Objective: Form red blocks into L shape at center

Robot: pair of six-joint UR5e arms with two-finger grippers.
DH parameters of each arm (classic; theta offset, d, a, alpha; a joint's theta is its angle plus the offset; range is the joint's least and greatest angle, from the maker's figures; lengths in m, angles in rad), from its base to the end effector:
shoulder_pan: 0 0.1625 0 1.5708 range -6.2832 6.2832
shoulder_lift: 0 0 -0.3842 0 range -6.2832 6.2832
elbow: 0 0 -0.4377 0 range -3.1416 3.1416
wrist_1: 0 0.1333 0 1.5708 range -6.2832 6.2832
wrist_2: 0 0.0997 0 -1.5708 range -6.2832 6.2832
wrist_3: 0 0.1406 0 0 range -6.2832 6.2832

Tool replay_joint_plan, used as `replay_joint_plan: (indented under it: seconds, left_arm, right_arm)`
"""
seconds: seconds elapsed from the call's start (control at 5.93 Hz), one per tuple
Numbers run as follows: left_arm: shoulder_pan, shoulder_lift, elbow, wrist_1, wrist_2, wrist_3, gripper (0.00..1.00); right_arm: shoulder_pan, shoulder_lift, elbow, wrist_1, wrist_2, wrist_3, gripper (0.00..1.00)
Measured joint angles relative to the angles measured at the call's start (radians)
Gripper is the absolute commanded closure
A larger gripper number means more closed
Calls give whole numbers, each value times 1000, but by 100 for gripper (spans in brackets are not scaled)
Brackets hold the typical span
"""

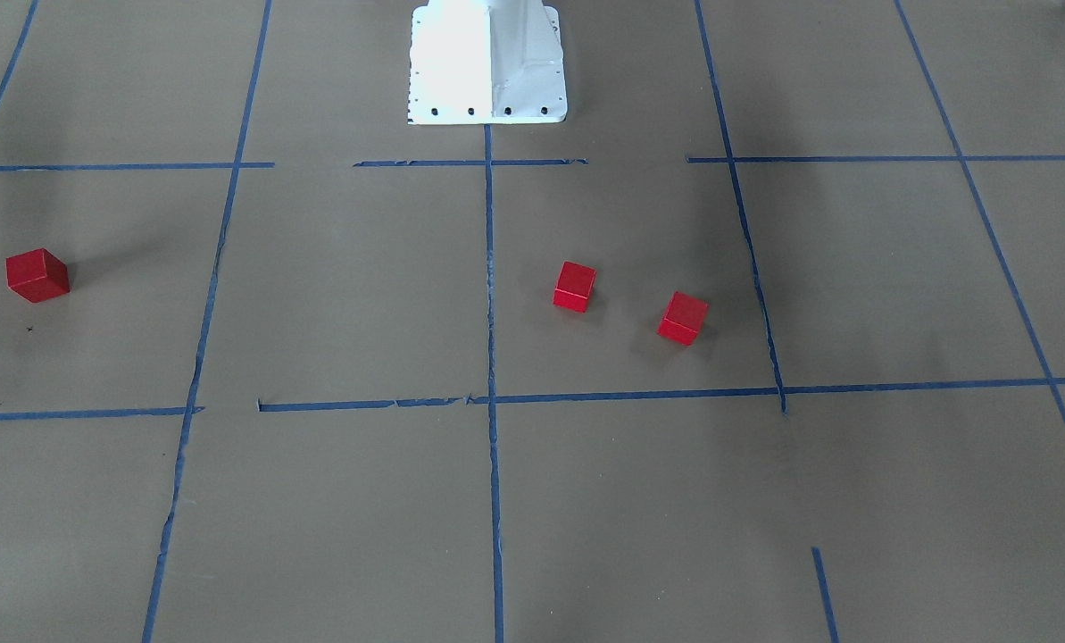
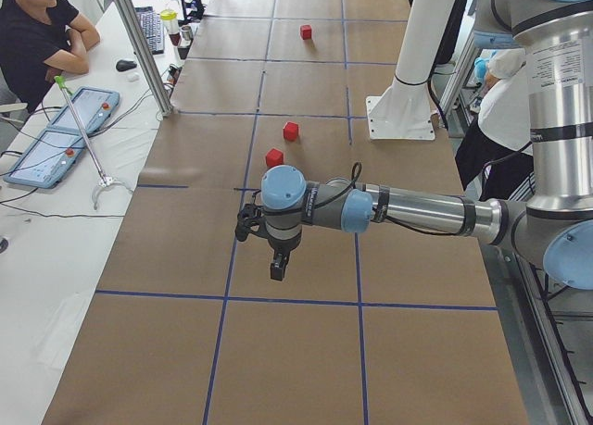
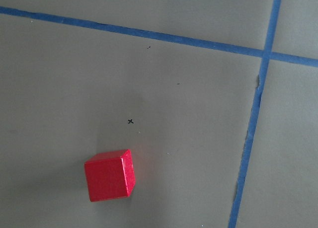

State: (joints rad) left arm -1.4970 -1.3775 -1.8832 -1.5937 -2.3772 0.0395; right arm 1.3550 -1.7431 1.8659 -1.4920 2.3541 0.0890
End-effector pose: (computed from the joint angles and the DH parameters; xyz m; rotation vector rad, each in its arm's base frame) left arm 0.0032 -0.4743 0.5698 0.1205 0.8081 0.1642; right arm -0.0708 -0.4822 0.5650 0.0706 -0.8018 -0.1988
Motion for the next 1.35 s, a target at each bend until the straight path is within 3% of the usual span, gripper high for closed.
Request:
replay_joint_plan:
  seconds: [0.67, 1.01, 1.35]
  left_arm:
    - [-1, 2, -5, -1, -36, 0, 0]
    - [-2, 2, -7, -2, -37, 0, 0]
    - [-2, 2, -12, -2, -37, 0, 0]
  right_arm:
    - [-222, 14, -22, 114, -64, 109, 0]
    - [-274, 25, -120, 258, -72, 160, 0]
    - [-307, 57, -167, 326, -73, 276, 1]
